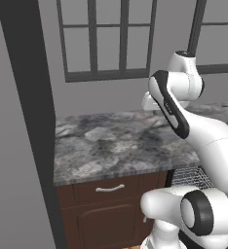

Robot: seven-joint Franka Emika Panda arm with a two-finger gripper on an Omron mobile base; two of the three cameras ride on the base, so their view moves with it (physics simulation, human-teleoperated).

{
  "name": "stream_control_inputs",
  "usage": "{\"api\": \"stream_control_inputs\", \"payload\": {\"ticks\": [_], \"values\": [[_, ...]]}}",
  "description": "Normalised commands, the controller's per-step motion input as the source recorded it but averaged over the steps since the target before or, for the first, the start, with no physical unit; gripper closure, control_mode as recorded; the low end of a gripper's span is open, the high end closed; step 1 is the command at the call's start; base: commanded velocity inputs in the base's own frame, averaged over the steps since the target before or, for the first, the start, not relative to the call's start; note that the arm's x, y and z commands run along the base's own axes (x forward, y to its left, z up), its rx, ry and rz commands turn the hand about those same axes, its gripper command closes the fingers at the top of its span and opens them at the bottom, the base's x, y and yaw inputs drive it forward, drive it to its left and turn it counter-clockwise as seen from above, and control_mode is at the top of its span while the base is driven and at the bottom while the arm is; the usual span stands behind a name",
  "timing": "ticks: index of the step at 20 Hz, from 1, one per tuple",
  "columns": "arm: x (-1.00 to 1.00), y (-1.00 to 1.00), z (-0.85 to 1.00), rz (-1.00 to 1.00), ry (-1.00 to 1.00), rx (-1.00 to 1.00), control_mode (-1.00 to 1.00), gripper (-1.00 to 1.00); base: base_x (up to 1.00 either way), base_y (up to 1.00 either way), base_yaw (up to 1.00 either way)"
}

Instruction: Pick up the cup and bowl from the counter, place them in the dishwasher, and close the dishwasher door.

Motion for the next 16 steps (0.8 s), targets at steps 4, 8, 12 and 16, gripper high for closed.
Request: {"api": "stream_control_inputs", "payload": {"ticks": [4, 8, 12, 16], "values": [[0.00, -0.07, 0.00, 0.00, 0.00, 0.00, -1.00, -1.00, 0.00, 0.00, 0.00], [0.00, -0.18, 0.00, 0.00, 0.00, 0.00, -1.00, -1.00, 0.00, 0.00, 0.00], [0.00, -0.24, 0.00, 0.00, 0.00, 0.00, -1.00, -1.00, 0.00, 0.00, 0.00], [0.01, -0.29, 0.00, 0.00, 0.00, 0.00, -1.00, -1.00, 0.00, 0.00, 0.00]]}}
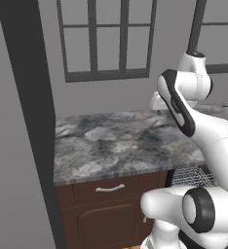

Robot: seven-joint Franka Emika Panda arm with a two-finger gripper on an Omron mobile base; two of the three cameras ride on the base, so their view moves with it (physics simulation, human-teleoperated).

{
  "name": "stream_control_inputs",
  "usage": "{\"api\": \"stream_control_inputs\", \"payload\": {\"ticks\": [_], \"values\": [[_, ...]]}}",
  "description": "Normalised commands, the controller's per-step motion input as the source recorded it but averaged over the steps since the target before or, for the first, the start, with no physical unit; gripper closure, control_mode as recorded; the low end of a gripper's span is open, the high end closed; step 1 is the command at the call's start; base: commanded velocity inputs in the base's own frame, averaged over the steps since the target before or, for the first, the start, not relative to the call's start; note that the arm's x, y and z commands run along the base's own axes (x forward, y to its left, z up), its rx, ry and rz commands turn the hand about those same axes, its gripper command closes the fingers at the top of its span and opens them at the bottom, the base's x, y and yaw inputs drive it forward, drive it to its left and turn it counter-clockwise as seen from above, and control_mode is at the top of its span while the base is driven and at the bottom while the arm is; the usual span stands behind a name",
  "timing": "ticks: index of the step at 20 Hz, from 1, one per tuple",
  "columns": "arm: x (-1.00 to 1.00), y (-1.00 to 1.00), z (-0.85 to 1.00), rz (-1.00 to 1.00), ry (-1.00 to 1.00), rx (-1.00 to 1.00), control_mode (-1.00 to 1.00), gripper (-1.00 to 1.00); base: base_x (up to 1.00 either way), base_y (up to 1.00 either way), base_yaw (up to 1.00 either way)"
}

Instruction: Pick up the cup and bowl from the counter, place them in the dishwasher, and close the dishwasher door.

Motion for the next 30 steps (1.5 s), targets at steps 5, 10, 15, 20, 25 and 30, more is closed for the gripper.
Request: {"api": "stream_control_inputs", "payload": {"ticks": [5, 10, 15, 20, 25, 30], "values": [[0.00, -0.28, 0.00, 0.00, 0.00, 0.00, -1.00, -1.00, 0.00, 0.00, 0.00], [0.02, -0.28, 0.00, 0.00, 0.00, 0.00, -1.00, -1.00, 0.00, 0.00, 0.00], [0.04, -0.31, 0.00, 0.00, 0.00, 0.00, -1.00, -1.00, 0.00, 0.00, 0.00], [0.03, -0.32, -0.06, 0.00, 0.00, 0.00, -1.00, -1.00, 0.00, 0.00, 0.00], [0.08, -0.34, -0.10, 0.00, 0.00, 0.00, -1.00, -1.00, 0.00, 0.00, 0.00], [0.05, -0.31, -0.12, 0.00, 0.00, 0.00, -1.00, -1.00, 0.00, 0.00, 0.00]]}}
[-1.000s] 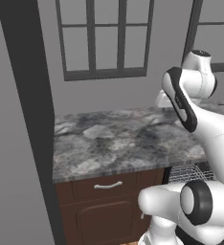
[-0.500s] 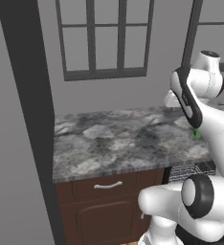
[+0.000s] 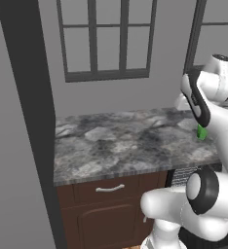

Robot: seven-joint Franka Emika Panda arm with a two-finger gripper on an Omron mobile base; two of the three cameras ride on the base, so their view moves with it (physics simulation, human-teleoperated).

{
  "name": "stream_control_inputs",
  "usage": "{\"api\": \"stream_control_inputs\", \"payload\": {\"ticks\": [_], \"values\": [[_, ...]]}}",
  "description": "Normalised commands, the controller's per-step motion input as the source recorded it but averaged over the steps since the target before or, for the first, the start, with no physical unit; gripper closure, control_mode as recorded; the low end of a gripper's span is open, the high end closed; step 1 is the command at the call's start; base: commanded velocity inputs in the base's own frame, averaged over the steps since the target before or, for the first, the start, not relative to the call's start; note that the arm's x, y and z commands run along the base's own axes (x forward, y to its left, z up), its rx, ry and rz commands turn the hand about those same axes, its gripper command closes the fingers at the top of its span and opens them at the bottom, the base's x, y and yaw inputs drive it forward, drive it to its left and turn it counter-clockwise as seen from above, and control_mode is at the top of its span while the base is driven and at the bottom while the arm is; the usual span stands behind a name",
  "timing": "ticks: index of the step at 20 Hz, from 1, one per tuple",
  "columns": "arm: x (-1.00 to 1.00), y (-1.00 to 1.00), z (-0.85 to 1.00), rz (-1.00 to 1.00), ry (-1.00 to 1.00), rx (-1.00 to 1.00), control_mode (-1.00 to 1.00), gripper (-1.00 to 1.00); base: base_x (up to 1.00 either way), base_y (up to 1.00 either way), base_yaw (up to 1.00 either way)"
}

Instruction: Pick up the cup and bowl from the counter, place them in the dishwasher, and close the dishwasher door.

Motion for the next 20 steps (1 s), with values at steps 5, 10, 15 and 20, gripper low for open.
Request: {"api": "stream_control_inputs", "payload": {"ticks": [5, 10, 15, 20], "values": [[0.10, -0.27, -0.17, 0.00, 0.00, 0.00, -1.00, -1.00, 0.00, 0.00, 0.00], [0.14, -0.28, -0.24, 0.00, 0.00, -0.01, -1.00, -1.00, 0.00, 0.00, 0.00], [0.13, -0.26, -0.25, 0.00, 0.00, 0.00, -1.00, -1.00, 0.00, 0.00, 0.00], [0.13, -0.26, -0.21, 0.00, 0.00, 0.00, -1.00, -1.00, 0.00, 0.00, 0.00]]}}
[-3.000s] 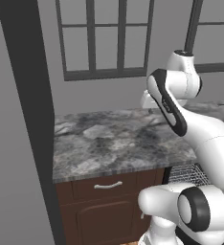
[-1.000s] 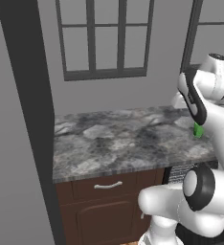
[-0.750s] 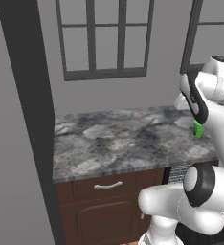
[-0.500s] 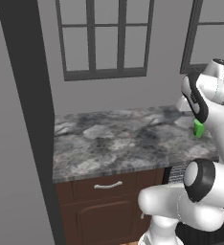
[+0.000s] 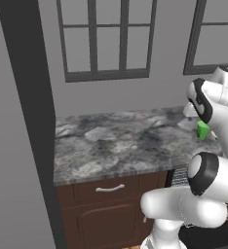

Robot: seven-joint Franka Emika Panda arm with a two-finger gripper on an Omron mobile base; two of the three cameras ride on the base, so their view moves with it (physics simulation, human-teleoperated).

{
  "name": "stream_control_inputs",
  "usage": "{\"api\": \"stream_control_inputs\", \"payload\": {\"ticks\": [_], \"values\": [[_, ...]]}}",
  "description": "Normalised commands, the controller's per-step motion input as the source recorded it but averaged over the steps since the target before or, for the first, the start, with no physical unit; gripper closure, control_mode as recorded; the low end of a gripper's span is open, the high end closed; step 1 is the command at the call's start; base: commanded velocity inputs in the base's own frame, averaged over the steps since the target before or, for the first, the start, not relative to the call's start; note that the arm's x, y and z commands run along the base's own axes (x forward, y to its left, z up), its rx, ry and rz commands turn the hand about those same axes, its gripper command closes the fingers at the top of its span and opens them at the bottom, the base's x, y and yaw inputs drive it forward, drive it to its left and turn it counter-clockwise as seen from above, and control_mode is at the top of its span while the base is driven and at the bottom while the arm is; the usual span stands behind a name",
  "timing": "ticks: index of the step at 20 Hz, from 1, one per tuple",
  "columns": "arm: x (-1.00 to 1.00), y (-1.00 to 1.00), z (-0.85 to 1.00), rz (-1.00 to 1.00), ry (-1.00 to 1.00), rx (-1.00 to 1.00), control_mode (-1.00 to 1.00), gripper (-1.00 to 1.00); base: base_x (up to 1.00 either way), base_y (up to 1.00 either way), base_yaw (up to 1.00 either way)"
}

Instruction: Pick up the cup and bowl from the counter, place them in the dishwasher, and close the dishwasher door.

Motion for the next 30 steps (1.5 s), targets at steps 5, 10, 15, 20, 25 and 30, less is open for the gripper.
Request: {"api": "stream_control_inputs", "payload": {"ticks": [5, 10, 15, 20, 25, 30], "values": [[0.14, -0.28, -0.13, 0.00, 0.00, 0.00, -1.00, -1.00, 0.00, 0.00, 0.00], [0.23, -0.28, -0.17, 0.00, 0.00, 0.00, -1.00, -1.00, 0.00, 0.00, 0.00], [0.29, -0.25, -0.27, 0.00, 0.00, 0.00, -1.00, -1.00, 0.00, 0.00, 0.00], [0.34, -0.23, -0.31, 0.00, 0.00, 0.00, -1.00, -1.00, 0.00, 0.00, 0.00], [0.31, -0.24, -0.27, 0.00, 0.00, 0.00, -1.00, -1.00, 0.00, 0.00, 0.00], [0.30, -0.26, -0.24, 0.00, 0.00, 0.00, -1.00, -1.00, 0.00, 0.00, 0.00]]}}
